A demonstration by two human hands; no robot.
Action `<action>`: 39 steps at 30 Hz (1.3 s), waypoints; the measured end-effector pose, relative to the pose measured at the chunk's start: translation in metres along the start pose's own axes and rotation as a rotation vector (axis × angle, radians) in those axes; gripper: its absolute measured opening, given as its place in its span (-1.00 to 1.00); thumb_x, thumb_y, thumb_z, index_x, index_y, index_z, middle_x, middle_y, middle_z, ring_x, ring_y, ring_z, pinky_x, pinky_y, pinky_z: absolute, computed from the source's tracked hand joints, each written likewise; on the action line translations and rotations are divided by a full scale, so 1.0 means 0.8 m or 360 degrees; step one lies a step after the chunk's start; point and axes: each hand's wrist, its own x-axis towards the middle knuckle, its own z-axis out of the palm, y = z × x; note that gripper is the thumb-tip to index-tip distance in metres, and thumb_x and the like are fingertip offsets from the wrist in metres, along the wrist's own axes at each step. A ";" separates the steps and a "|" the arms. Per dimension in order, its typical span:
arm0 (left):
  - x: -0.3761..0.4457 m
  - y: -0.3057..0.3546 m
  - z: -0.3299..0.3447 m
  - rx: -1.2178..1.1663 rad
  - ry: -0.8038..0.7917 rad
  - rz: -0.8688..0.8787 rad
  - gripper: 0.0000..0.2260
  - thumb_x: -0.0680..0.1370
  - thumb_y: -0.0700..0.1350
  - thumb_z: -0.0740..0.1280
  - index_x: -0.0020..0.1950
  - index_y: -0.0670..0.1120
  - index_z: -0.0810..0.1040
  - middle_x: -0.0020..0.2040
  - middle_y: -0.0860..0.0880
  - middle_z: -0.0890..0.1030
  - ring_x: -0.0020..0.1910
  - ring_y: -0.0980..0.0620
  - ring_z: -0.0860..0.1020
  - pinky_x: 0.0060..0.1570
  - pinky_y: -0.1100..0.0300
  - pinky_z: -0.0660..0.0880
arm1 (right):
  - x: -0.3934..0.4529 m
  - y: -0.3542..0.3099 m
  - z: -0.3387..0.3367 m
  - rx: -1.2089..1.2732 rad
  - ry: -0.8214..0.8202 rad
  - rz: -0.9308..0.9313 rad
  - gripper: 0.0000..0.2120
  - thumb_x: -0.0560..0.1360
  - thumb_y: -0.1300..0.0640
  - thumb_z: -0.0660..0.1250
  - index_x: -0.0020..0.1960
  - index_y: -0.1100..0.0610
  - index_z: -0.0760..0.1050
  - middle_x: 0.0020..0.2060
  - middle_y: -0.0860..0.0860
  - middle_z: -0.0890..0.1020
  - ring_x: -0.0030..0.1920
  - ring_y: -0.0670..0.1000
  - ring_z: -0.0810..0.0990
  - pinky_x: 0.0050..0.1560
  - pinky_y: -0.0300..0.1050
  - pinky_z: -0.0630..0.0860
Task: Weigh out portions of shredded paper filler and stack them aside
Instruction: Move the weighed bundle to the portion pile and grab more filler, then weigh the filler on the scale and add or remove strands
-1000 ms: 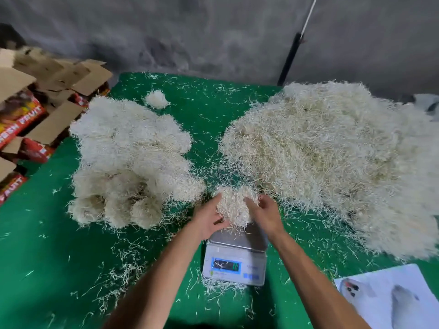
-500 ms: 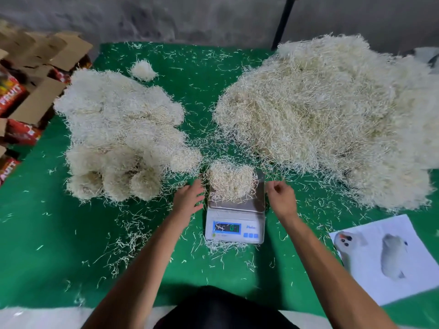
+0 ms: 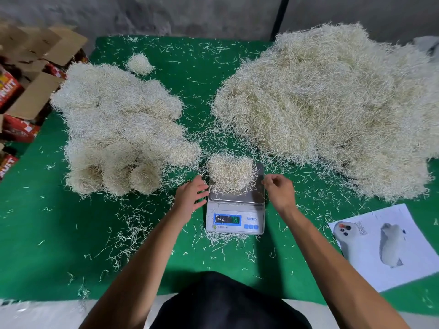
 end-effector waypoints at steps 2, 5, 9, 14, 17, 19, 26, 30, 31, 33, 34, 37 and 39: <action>0.002 0.000 0.000 -0.0029 0.0010 -0.0015 -0.70 0.64 0.11 0.30 0.18 -0.09 0.59 0.07 -0.02 0.69 0.03 -0.01 0.68 -0.09 0.10 0.60 | 0.001 -0.003 0.004 0.0042 -0.0014 0.0009 -0.81 0.69 0.10 0.27 0.00 0.15 0.60 -0.19 0.01 0.69 -0.26 -0.10 0.60 -0.33 -0.39 0.49; 0.003 0.003 0.001 -0.0077 -0.0003 -0.0042 -0.71 0.64 0.10 0.30 0.17 -0.10 0.59 0.07 -0.03 0.69 0.05 -0.02 0.67 -0.06 0.07 0.61 | 0.005 -0.006 0.009 0.0065 -0.0040 0.0057 -0.84 0.68 0.08 0.29 0.03 0.12 0.59 -0.16 0.03 0.70 -0.27 -0.07 0.62 -0.35 -0.30 0.51; 0.006 0.005 0.002 -0.0131 0.0048 -0.0059 -0.73 0.64 0.11 0.31 0.15 -0.07 0.60 0.07 -0.01 0.69 0.06 -0.02 0.67 -0.01 0.05 0.61 | 0.010 -0.012 0.019 0.0073 0.0047 0.0034 -0.85 0.68 0.07 0.29 0.04 0.11 0.58 -0.22 0.03 0.72 -0.35 -0.07 0.60 -0.41 -0.24 0.52; 0.010 0.014 0.004 -0.0163 0.0106 -0.0022 -0.73 0.64 0.10 0.31 0.16 -0.08 0.58 0.09 -0.03 0.67 0.07 -0.03 0.67 -0.01 0.05 0.61 | 0.019 -0.030 0.030 0.0114 0.0263 -0.0128 -0.87 0.71 0.05 0.23 0.13 0.07 0.52 -0.25 -0.02 0.63 -0.53 -0.24 0.48 -0.55 -0.34 0.37; 0.012 0.020 0.004 -0.0187 0.0173 0.0009 -0.72 0.63 0.08 0.33 0.17 -0.11 0.59 0.07 -0.04 0.67 0.03 -0.02 0.67 -0.13 0.11 0.61 | 0.026 -0.033 0.035 0.0075 0.0285 -0.0137 -0.86 0.70 0.08 0.25 0.18 0.10 0.51 -0.14 -0.06 0.62 -0.40 -0.30 0.56 -0.43 -0.39 0.49; 0.012 0.026 0.008 -0.0199 0.0327 0.0143 -0.76 0.62 0.05 0.34 0.11 -0.11 0.60 0.02 -0.07 0.68 -0.09 0.03 0.67 -0.24 0.17 0.61 | 0.032 -0.030 0.035 0.0080 0.0266 -0.0104 -0.88 0.69 0.11 0.26 0.19 0.11 0.51 -0.11 -0.04 0.64 -0.42 -0.25 0.56 -0.43 -0.35 0.49; 0.033 0.092 0.041 0.0042 0.0299 0.0733 -0.76 0.66 -0.05 0.32 0.03 -0.23 0.60 -0.20 -0.08 0.62 -0.37 0.13 0.53 -0.43 0.28 0.49 | 0.068 -0.021 0.014 -0.0007 0.0208 -0.0107 -0.86 0.67 0.20 0.29 0.21 0.10 0.52 -0.11 -0.09 0.63 -0.25 -0.07 0.60 -0.25 -0.23 0.59; 0.055 0.122 0.081 0.0326 0.0074 0.0812 -0.80 0.67 -0.06 0.31 0.08 -0.20 0.59 -0.13 -0.08 0.63 -0.30 0.16 0.55 -0.38 0.31 0.49 | 0.103 -0.017 -0.006 -0.0089 0.0160 -0.0031 -0.77 0.67 0.20 0.30 0.32 0.16 0.52 0.00 -0.06 0.65 -0.14 0.09 0.68 -0.16 -0.09 0.67; 0.061 0.127 0.092 0.0387 0.0050 0.0815 -0.80 0.67 -0.06 0.31 0.09 -0.19 0.60 -0.12 -0.08 0.64 -0.31 0.17 0.56 -0.39 0.33 0.49 | 0.112 -0.013 -0.010 -0.0100 0.0129 0.0000 -0.76 0.66 0.20 0.31 0.32 0.15 0.52 0.03 -0.03 0.66 -0.17 0.01 0.68 -0.23 -0.18 0.66; 0.072 0.136 0.109 0.0519 0.0068 0.0837 -0.78 0.66 -0.06 0.31 0.09 -0.21 0.60 -0.12 -0.10 0.66 -0.34 0.22 0.58 -0.41 0.37 0.47 | 0.129 -0.003 -0.016 -0.0155 0.0065 0.0059 -0.76 0.66 0.20 0.31 0.32 0.16 0.54 0.11 0.02 0.68 -0.14 -0.07 0.68 -0.26 -0.28 0.64; 0.077 0.140 0.116 0.0584 0.0096 0.0846 -0.77 0.66 -0.05 0.31 0.07 -0.22 0.61 -0.13 -0.10 0.67 -0.35 0.25 0.58 -0.41 0.39 0.47 | 0.137 0.005 -0.018 -0.0212 0.0039 0.0084 -0.75 0.66 0.21 0.32 0.32 0.17 0.55 0.14 0.04 0.67 -0.14 -0.09 0.67 -0.26 -0.30 0.63; 0.096 0.152 0.126 0.0755 0.0190 0.0800 -0.70 0.66 -0.03 0.30 -0.02 -0.27 0.62 -0.17 -0.19 0.68 -0.33 0.07 0.60 -0.40 0.24 0.48 | 0.156 0.026 -0.020 -0.0442 -0.0062 0.0118 -0.72 0.66 0.23 0.31 0.36 0.19 0.53 0.21 0.11 0.66 -0.25 -0.19 0.60 -0.37 -0.37 0.56; 0.113 0.159 0.126 0.0797 0.0225 0.0756 -0.65 0.65 -0.04 0.30 -0.04 -0.36 0.58 -0.20 -0.31 0.63 -0.32 -0.02 0.50 -0.33 0.19 0.41 | 0.161 0.035 -0.021 -0.0644 -0.0131 0.0023 -0.78 0.67 0.19 0.29 0.31 0.14 0.53 0.15 0.11 0.66 -0.24 -0.08 0.63 -0.26 -0.25 0.65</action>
